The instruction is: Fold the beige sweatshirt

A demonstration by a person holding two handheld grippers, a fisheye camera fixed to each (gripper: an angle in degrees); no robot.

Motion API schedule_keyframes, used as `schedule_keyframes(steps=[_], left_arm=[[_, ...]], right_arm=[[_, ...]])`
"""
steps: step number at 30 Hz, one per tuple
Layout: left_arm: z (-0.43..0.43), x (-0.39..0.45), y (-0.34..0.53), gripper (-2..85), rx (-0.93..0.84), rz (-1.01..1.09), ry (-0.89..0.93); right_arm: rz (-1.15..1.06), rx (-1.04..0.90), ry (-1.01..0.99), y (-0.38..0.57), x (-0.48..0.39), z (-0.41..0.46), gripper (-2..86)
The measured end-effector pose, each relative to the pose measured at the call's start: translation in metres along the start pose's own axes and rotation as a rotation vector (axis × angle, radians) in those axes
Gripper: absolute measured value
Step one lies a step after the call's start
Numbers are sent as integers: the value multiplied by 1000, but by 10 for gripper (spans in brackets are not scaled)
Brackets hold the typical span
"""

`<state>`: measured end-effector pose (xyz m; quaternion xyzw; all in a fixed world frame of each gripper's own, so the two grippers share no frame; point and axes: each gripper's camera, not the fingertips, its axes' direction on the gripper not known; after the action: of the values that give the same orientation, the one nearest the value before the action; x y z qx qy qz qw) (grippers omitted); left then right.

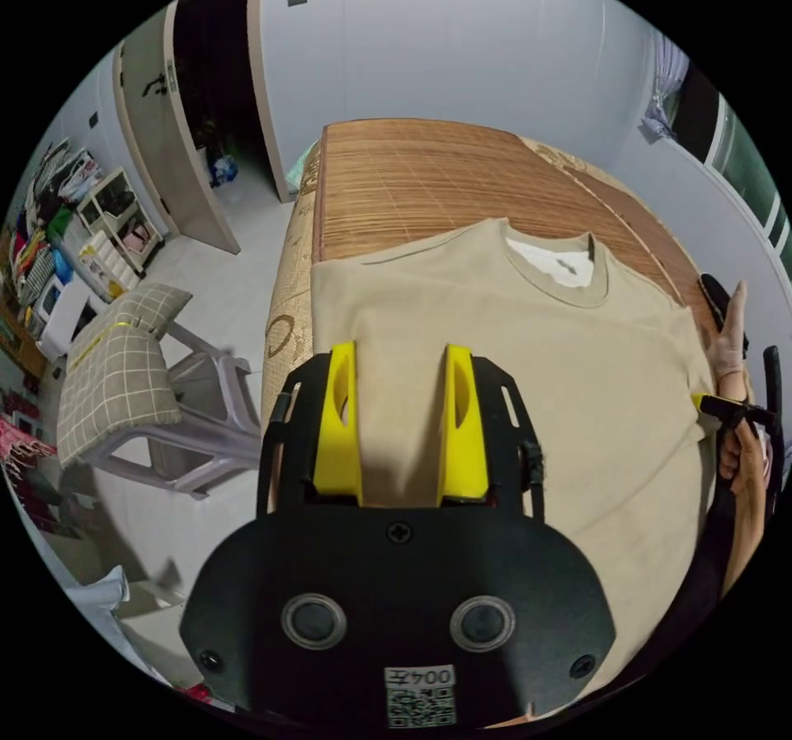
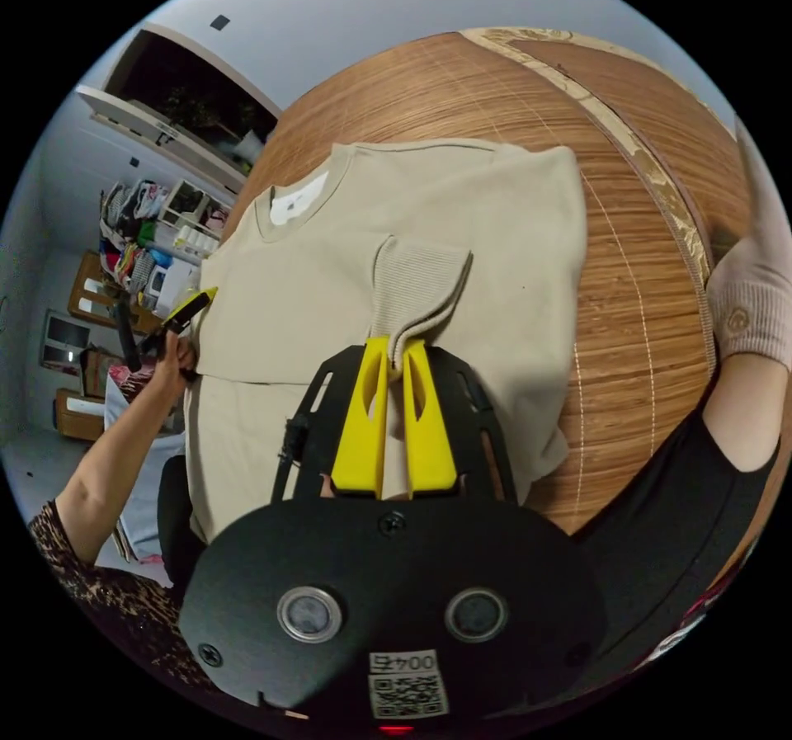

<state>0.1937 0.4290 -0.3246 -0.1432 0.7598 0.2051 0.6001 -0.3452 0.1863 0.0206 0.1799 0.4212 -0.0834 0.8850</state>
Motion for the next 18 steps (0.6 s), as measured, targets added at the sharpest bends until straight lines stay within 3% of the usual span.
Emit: schedule_keyframes(steps=[12,18], left_arm=[[-9,-13,-7,171,4,14,54],[-71,-20,8,177,124,12,157]], right_arm=[[65,136,-160,44,8,3,48],[70,258,-33,76,-21,-30,64]])
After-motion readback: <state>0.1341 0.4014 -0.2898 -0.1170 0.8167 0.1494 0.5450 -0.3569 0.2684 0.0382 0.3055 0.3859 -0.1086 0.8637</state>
